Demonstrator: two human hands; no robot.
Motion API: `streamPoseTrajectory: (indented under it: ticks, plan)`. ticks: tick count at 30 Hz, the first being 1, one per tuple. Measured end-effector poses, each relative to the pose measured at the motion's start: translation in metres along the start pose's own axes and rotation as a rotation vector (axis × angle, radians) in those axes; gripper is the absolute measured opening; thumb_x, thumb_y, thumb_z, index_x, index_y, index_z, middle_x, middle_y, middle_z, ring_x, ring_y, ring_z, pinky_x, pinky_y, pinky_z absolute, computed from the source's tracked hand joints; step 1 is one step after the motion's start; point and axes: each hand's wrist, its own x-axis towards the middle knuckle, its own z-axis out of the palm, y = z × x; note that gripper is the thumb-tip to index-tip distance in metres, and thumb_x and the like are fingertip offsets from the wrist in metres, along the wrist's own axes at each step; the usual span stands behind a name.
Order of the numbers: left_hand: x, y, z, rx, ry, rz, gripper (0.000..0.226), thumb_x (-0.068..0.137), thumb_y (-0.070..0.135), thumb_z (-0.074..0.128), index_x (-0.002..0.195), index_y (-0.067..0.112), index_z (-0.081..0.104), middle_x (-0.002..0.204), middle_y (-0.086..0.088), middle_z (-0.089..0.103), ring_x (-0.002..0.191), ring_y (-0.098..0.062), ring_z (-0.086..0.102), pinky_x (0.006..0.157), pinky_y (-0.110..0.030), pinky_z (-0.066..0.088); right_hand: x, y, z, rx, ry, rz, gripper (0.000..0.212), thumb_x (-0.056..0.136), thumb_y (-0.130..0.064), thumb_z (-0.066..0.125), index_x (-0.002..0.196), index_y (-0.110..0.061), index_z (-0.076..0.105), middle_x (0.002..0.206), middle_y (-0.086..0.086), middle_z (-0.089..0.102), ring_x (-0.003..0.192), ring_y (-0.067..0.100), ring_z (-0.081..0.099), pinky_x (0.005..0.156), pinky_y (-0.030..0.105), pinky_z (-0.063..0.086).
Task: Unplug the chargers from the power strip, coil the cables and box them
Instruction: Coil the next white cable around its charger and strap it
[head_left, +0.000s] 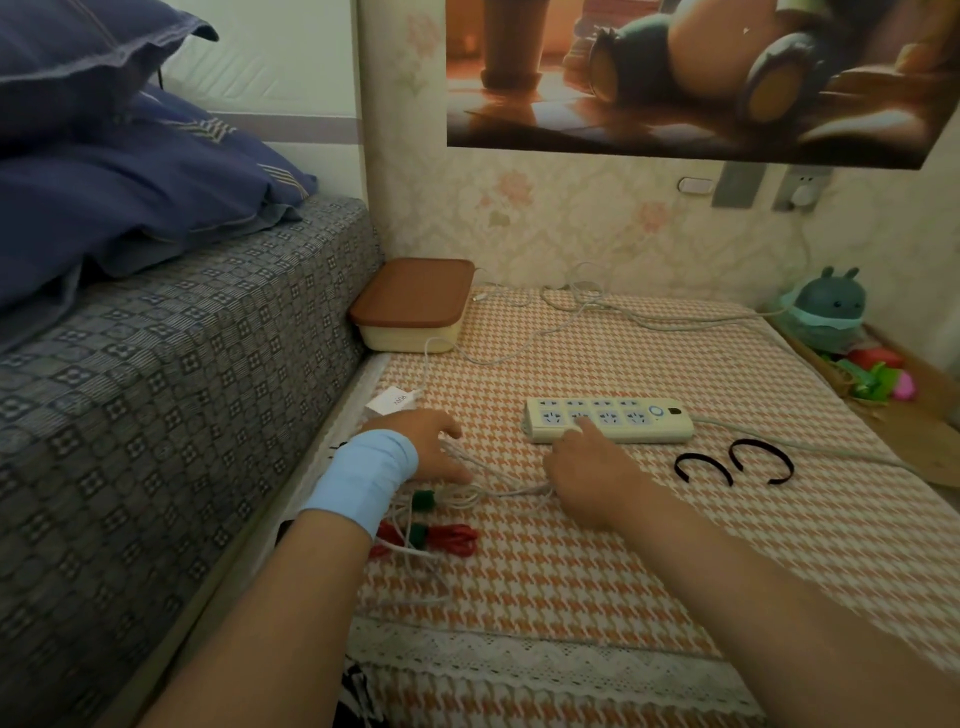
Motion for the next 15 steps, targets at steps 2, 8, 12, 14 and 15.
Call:
streamPoseTrajectory:
  ticks: [2,8,12,14,15]
  plan:
    - [0.004,-0.003,0.002,0.014,-0.067,-0.014,0.063,0.075,0.063,0.070,0.129,0.033,0.060,0.134,0.007,0.057,0.113,-0.020,0.058,0.092,-0.037,0.053,-0.004,-0.001,0.000,0.164,0.036,-0.032,0.018,0.102,-0.018,0.039,0.112,-0.014,0.054,0.119,0.009,0.061,0.095,0.023,0.047,0.089,0.037,0.039]
    - [0.011,-0.003,0.003,0.078,-0.006,-0.037,0.044,0.078,0.065,0.065,0.093,0.024,0.075,0.082,0.006,0.068,0.077,-0.016,0.063,0.063,-0.028,0.051,-0.011,-0.002,0.008,0.302,0.029,-0.077,0.013,0.102,-0.036,0.038,0.107,-0.026,0.044,0.101,0.005,0.062,0.088,0.026,0.053,0.084,0.042,0.046]
    - [0.012,-0.002,-0.006,0.060,0.049,-0.047,0.045,0.078,0.067,0.064,0.078,0.023,0.074,0.074,0.002,0.066,0.074,-0.019,0.063,0.062,-0.027,0.051,-0.013,0.007,0.003,0.541,0.018,0.007,0.015,0.102,-0.019,0.046,0.106,-0.024,0.059,0.096,0.004,0.064,0.084,0.022,0.057,0.073,0.039,0.048]
    - [0.010,-0.001,-0.013,0.010,0.071,-0.044,0.047,0.077,0.067,0.064,0.073,0.021,0.072,0.073,-0.002,0.066,0.072,-0.020,0.062,0.062,-0.028,0.048,-0.019,0.017,-0.004,0.695,0.049,0.039,0.023,0.103,-0.012,0.044,0.098,-0.022,0.063,0.095,0.003,0.063,0.080,0.022,0.056,0.070,0.037,0.046]
    - [0.009,0.001,-0.016,-0.030,0.081,-0.033,0.048,0.076,0.068,0.064,0.073,0.020,0.070,0.074,-0.002,0.064,0.071,-0.020,0.060,0.063,-0.028,0.048,-0.023,0.023,-0.008,0.797,0.075,0.051,0.028,0.104,-0.010,0.041,0.092,-0.024,0.063,0.091,0.003,0.063,0.078,0.023,0.056,0.069,0.037,0.045]
